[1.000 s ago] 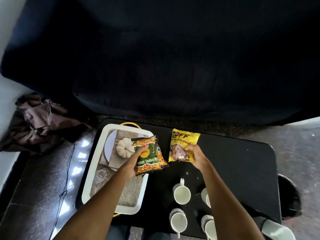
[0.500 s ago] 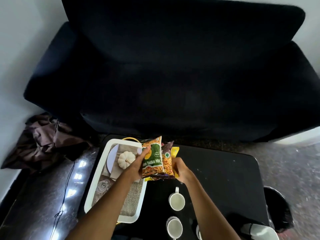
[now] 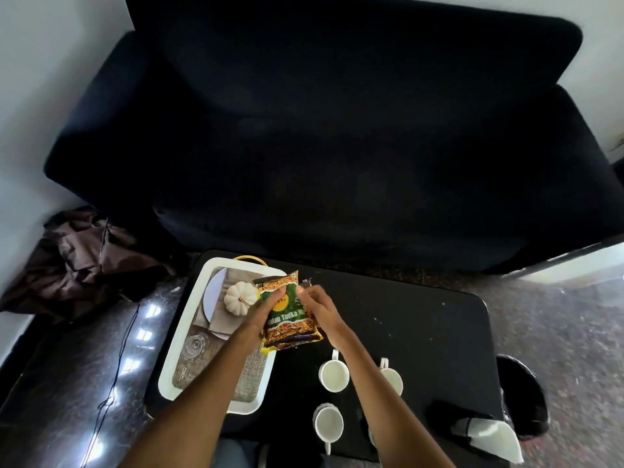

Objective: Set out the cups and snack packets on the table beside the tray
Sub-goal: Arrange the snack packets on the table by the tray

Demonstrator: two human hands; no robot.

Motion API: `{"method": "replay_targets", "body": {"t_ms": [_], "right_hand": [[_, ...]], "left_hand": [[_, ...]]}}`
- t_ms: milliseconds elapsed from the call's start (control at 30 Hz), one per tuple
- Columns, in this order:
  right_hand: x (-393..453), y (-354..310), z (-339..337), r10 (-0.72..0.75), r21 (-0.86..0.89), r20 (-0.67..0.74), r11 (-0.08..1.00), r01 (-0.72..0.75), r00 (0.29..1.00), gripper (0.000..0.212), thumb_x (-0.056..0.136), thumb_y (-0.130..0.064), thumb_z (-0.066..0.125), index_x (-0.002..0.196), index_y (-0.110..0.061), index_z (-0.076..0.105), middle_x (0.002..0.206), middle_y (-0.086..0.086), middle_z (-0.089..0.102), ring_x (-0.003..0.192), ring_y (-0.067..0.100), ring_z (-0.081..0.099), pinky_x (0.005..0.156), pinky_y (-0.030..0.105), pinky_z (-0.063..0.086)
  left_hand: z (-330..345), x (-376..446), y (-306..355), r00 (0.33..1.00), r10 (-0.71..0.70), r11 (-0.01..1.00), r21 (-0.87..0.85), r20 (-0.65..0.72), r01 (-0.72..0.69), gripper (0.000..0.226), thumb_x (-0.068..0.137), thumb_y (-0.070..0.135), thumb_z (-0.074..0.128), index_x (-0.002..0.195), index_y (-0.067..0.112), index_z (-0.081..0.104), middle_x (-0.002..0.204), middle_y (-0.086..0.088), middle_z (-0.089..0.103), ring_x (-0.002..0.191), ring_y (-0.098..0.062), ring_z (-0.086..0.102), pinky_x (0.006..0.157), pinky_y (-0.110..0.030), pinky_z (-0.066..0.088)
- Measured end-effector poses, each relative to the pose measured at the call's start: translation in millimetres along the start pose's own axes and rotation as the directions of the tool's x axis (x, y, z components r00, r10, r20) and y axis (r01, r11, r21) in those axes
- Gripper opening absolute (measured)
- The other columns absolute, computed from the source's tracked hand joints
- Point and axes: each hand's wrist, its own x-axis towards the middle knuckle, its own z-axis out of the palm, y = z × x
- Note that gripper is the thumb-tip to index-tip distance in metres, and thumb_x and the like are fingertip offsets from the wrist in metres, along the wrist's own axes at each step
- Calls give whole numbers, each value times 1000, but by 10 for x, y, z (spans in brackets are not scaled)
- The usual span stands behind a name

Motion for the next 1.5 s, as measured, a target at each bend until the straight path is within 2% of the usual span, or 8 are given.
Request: {"method": "replay_targets", "body": {"t_ms": [200, 367, 567, 733, 900, 1133, 1267, 1500], "right_hand": [[87, -5, 122, 152, -214, 43, 967, -139, 987, 81, 80, -42, 70, 144, -14, 30, 141, 6, 45, 130, 27, 46, 110, 43, 39], [174, -32, 170, 131, 86, 32, 987, -133, 991, 24, 89, -29, 61, 109, -15, 62, 113, 15, 67, 94, 24, 66, 87, 34, 51], [344, 52, 108, 166, 325, 117, 925, -196, 979, 19, 90, -26, 60, 106, -16, 65, 102, 7, 72, 89, 22, 70, 83, 31, 55], [526, 340, -12, 318, 270, -396, 937, -221, 861, 30, 85, -34, 67, 103, -11, 66, 99, 3, 68, 87, 14, 66, 73, 24, 47], [691, 666, -235, 257, -75, -649, 915, -397, 716, 37, 81, -33, 70, 105, -7, 59, 106, 12, 66, 83, 18, 55, 71, 29, 42], [1060, 949, -53, 209, -370, -559, 803, -467, 802, 52, 83, -38, 63, 121, -9, 44, 115, 13, 64, 101, 31, 62, 86, 43, 53], [1118, 1080, 5, 175, -641, -490, 591, -489, 854, 93, 89, -25, 61, 150, -9, -8, 155, 18, 20, 142, 32, 24, 102, 43, 42], [1088, 1231, -86, -33, -931, -264, 270, -245, 964, 80, 90, 9, 42, 150, -11, -8, 158, 19, -12, 147, 35, -8, 113, 48, 32]], "left_hand": [[39, -16, 128, 999, -33, 986, 161, 15, 30, 69, 68, 67, 61, 117, 18, 62, 111, -15, 70, 103, -33, 67, 95, -49, 52], [-77, 39, 244, 997, -69, 998, -16, -29, 69, 64, 86, 71, 28, 100, 21, 66, 89, -8, 74, 80, -26, 71, 64, -33, 57], [-368, 171, 141, 992, -60, 994, 80, -109, 69, 47, 88, 25, 63, 128, 4, 53, 122, -26, 62, 111, -41, 61, 99, -53, 48], [-405, 328, 43, 984, -25, 999, 34, -179, 32, 47, 79, 16, 74, 122, 7, 57, 116, -22, 66, 105, -36, 64, 96, -50, 51], [-771, 459, 17, 984, -103, 993, 37, -147, 110, 49, 78, 23, 74, 122, 13, 55, 104, -16, 70, 92, -33, 68, 80, -40, 56], [-960, 605, -203, 976, -100, 994, 34, -192, 109, 41, 76, 20, 75, 113, 12, 59, 89, -11, 72, 73, -25, 70, 60, -30, 57], [-883, 684, -265, 979, -112, 990, 66, -170, 125, 36, 78, 19, 74, 110, 10, 61, 98, -16, 71, 80, -30, 69, 69, -33, 58], [-758, 777, -292, 992, -42, 985, 160, -117, 61, 26, 77, 21, 75, 98, 21, 60, 90, -3, 73, 75, -19, 71, 58, -24, 56]]}}
